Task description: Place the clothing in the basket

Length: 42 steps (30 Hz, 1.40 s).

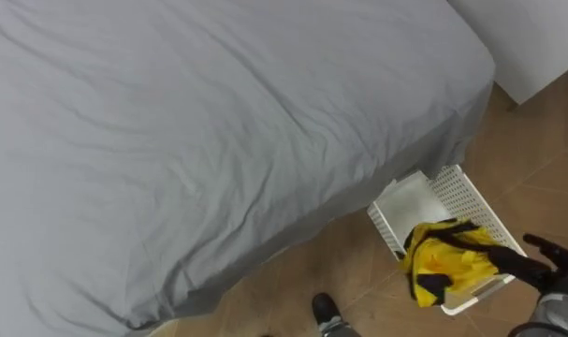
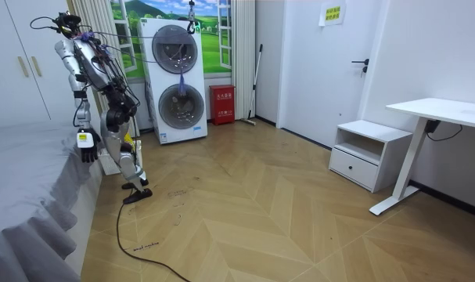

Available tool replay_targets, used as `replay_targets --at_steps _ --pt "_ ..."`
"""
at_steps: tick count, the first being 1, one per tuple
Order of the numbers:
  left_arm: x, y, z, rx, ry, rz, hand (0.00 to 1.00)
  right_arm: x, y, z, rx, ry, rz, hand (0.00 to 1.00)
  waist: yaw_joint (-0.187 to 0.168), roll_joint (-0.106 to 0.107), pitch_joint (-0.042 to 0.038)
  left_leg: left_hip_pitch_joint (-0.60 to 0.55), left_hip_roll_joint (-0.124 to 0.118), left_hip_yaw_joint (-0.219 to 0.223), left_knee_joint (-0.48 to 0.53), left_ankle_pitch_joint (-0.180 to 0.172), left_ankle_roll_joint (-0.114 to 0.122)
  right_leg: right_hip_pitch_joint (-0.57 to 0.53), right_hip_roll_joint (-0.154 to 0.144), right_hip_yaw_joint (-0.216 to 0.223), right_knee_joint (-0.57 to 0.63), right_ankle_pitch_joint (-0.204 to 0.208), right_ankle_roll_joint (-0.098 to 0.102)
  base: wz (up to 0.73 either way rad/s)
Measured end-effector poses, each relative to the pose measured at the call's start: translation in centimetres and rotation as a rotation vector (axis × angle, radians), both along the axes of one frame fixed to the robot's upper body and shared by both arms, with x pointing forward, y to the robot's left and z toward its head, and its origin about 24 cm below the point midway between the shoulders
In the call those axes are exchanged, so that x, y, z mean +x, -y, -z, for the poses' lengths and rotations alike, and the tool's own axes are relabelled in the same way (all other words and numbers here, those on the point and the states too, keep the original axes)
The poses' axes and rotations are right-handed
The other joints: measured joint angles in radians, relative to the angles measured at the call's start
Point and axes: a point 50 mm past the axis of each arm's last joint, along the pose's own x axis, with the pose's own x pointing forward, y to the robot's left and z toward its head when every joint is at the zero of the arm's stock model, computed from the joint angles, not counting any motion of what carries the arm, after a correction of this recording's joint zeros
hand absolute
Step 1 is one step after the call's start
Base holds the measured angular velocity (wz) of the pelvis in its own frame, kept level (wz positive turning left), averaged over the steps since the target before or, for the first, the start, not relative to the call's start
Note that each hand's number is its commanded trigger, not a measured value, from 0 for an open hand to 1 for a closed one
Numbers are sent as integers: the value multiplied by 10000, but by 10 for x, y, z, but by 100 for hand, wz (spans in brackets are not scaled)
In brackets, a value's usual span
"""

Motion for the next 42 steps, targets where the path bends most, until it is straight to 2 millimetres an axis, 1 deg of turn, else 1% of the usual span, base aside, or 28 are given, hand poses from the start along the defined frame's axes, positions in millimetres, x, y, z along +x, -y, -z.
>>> replay_targets --at_steps 1,3,4,10,15,17,20,22,23,29,30,31,33,34,35,36,37,38,39,40,41,42 --pt "0 0 0 7 8 45 0 -1 0 0 -11 -10 21 0 0 22 -11 -36 15 -5 1 0 0 1 -5 -56 -38 8 -9 9" --pt "0 0 0 -1 5 75 0 -2 1 0 -76 65 23 0 18 31 -10 -66 23 -18 2 0 0 -2 -10 -94 -65 11 -14 7" --pt "0 1 0 -3 -10 140 0 -4 1 1 -113 50 38 0 25 55 -12 -69 24 -13 1 0 0 -1 -10 -93 -75 11 -14 0" --pt "2 1 -1 -11 208 187 0 -4 3 -3 -402 425 88 0 54 190 -23 -74 15 29 -7 1 -1 -29 -19 -76 -29 5 -14 0" --pt "2 1 -1 -15 270 211 0 -2 3 -6 -592 574 82 0 75 209 -23 -82 -35 55 -17 0 0 -143 -49 -63 153 -93 -13 0" --pt "3 1 -1 -43 305 229 0 -2 3 -8 -718 606 56 0 140 220 -30 -83 -51 85 -18 0 0 -194 -51 -37 233 -107 -17 0" --pt "4 1 -2 -158 351 296 0 -6 3 -5 -778 457 26 0 284 274 -68 -74 -60 80 -10 1 -1 -222 -54 -49 311 -135 -23 0" --pt "2 1 -1 -203 323 311 0 -7 2 -5 -940 376 -184 0 325 359 -127 -33 -70 74 -7 3 -4 -187 -59 -45 340 -138 -28 0" --pt "1 1 -1 -200 319 309 0 -7 2 -5 -981 370 -229 0 331 374 -137 -5 -76 72 -8 3 -4 -166 -64 -45 353 -143 -32 0" --pt "-3 1 0 -373 298 405 0 -20 2 1 -1223 -58 -523 0 408 394 -139 841 -91 29 -52 5 -10 746 -121 -115 281 -297 -22 2" --pt "-6 0 0 -401 272 335 0 -24 2 4 -1167 -151 -599 0 404 386 -134 1041 -91 -27 -58 5 -11 983 -168 -210 276 -357 -25 24" --pt "-9 -1 0 -454 246 250 0 -29 2 7 -1029 -270 -668 0 391 338 -100 1269 -93 -204 -117 6 -11 1257 -229 -366 258 -442 -30 31" --pt "-11 -1 0 -474 253 241 0 -35 1 11 -744 -348 -642 0 418 288 -97 1586 -113 -353 -239 6 -11 1587 -294 -489 242 -543 -29 30" --pt "-15 0 1 -505 215 208 0 -36 -1 13 -596 -358 -736 0 474 197 -39 1802 -113 -471 -308 5 -12 1854 -307 -628 134 -552 -21 23" --pt "-18 0 1 -518 203 191 0 -37 -1 15 -512 -394 -809 0 489 192 -38 1904 -105 -514 -324 9 -17 2019 -316 -697 38 -548 -16 32" --pt "-21 1 1 -558 248 192 0 -42 -2 18 -327 -472 -844 0 481 173 -36 2106 -88 -742 -338 9 -17 2413 -361 -930 -178 -546 -14 54" --pt "-23 2 1 -486 269 362 0 -50 -4 22 -145 -603 -761 0 468 90 -35 2318 -111 -1030 -391 19 -33 2775 -437 -1220 -337 -585 -18 64" --pt "-24 1 1 -439 236 462 0 -53 -5 25 -11 -669 -689 0 452 39 -37 2432 -113 -1134 -427 20 -35 2957 -467 -1338 -426 -599 -19 69" --pt "-27 1 1 -367 143 552 0 -64 -11 35 446 -903 -639 0 457 -141 -39 2693 -110 -1365 -513 28 -48 3316 -495 -1568 -620 -624 -24 60" --pt "-31 0 2 -288 40 606 0 -70 -19 42 968 -976 -680 0 470 -351 -85 2918 -111 -1582 -613 43 -73 3677 -520 -1789 -819 -642 -37 55" --pt "-31 0 2 -229 43 645 0 -74 -24 46 1187 -1054 -732 0 458 -465 -77 3042 -109 -1677 -643 45 -77 3876 -533 -1909 -917 -648 -42 52" --pt "-35 -2 2 -62 -38 706 0 -85 -32 55 1602 -1361 -843 0 447 -632 -148 3233 -104 -1849 -662 47 -80 4251 -552 -2118 -1162 -651 -43 54"
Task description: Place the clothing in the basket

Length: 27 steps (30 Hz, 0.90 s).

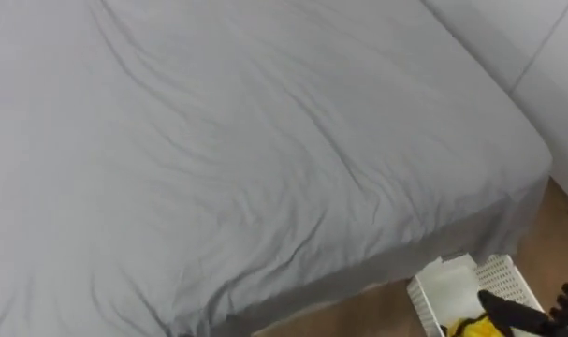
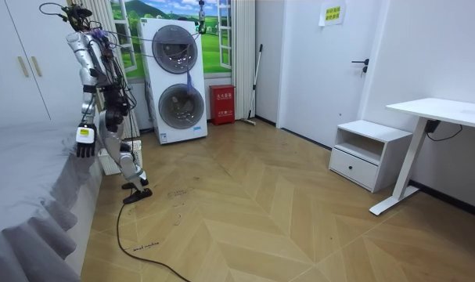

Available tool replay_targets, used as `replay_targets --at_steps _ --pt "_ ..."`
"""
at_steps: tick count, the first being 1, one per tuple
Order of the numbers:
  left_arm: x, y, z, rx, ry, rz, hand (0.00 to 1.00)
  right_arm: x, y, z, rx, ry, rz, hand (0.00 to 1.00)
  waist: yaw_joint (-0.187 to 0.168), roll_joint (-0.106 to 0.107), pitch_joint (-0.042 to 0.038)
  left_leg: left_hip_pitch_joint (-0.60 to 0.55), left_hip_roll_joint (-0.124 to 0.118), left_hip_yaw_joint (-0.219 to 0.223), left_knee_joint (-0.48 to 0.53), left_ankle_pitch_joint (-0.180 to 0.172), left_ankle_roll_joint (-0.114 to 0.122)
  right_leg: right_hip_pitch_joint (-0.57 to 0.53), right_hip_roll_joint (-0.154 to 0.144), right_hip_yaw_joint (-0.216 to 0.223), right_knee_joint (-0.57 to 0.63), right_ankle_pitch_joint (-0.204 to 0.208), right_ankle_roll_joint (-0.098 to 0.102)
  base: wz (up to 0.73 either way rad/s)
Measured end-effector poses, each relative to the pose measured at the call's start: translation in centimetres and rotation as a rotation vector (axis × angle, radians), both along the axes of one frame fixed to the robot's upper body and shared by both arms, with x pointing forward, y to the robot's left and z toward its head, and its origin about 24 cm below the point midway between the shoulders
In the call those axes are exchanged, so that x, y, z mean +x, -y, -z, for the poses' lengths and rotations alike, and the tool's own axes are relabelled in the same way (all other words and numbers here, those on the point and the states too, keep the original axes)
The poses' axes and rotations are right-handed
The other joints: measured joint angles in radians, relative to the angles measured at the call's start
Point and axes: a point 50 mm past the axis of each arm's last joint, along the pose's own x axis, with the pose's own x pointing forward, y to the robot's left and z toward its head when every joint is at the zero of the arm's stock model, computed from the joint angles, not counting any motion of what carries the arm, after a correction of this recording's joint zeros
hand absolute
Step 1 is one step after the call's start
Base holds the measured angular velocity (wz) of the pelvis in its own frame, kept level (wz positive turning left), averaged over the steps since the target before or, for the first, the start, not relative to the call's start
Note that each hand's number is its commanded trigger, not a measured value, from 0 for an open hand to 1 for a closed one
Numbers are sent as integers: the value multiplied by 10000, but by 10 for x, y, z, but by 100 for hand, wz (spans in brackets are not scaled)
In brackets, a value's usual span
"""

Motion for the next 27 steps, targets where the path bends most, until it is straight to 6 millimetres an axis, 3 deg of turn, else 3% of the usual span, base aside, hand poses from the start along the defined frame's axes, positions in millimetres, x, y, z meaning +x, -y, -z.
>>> replay_targets --at_steps 1,3,6,8,10,12,15,18,22,27 --pt "-3 -2 0 106 -58 -86 0 -12 -7 9 433 -415 -93 0 8 -219 -12 194 14 -69 -21 -1 -2 415 -15 -216 -288 14 7 55" --pt "-7 -3 0 181 -120 -190 0 -34 -16 21 997 -1192 -238 0 -15 -454 -110 439 -5 -332 -94 -2 -3 1014 -27 -556 -815 111 48 62" --pt "-13 -6 2 508 -358 -370 0 -64 -32 37 1853 -2212 -220 0 177 -639 -139 923 -93 -532 -267 -5 -2 1803 -75 -761 -1243 145 111 27" --pt "-14 -8 2 706 -452 -551 0 -72 -42 42 2281 -2493 -379 0 278 -648 -108 1031 -130 -622 -313 -10 -3 2014 -103 -924 -1371 168 149 16" --pt "-11 -8 2 780 -424 -579 0 -82 -51 48 2736 -2995 -640 0 364 -534 -5 1213 -168 -789 -348 -11 -1 2226 -124 -979 -1354 195 191 19" --pt "-11 -7 2 884 -460 -349 0 -81 -57 50 2876 -3344 -1190 0 397 -445 50 1384 -183 -791 -452 -13 1 2339 -133 -960 -1359 190 204 0" --pt "-10 -6 2 1180 -520 237 0 -71 -67 53 2966 -3671 -2227 0 419 -394 52 1439 -192 -796 -488 -12 2 2384 -137 -1017 -1355 183 214 0" --pt "-7 -2 3 1206 -534 590 0 -62 -73 54 3036 -3770 -2866 0 414 -480 108 1520 -228 -904 -489 -12 2 2519 -141 -1071 -1402 172 222 10" --pt "-4 3 4 1232 -589 944 0 -55 -81 54 3186 -3638 -3210 0 415 -659 77 1591 -249 -1085 -421 -17 11 2686 -179 -1249 -1522 75 267 21" --pt "-3 2 4 1430 -581 1062 0 -58 -85 56 3560 -3828 -3335 0 683 -668 87 1575 -247 -1164 -425 -71 92 2706 -176 -1357 -1515 88 292 7"
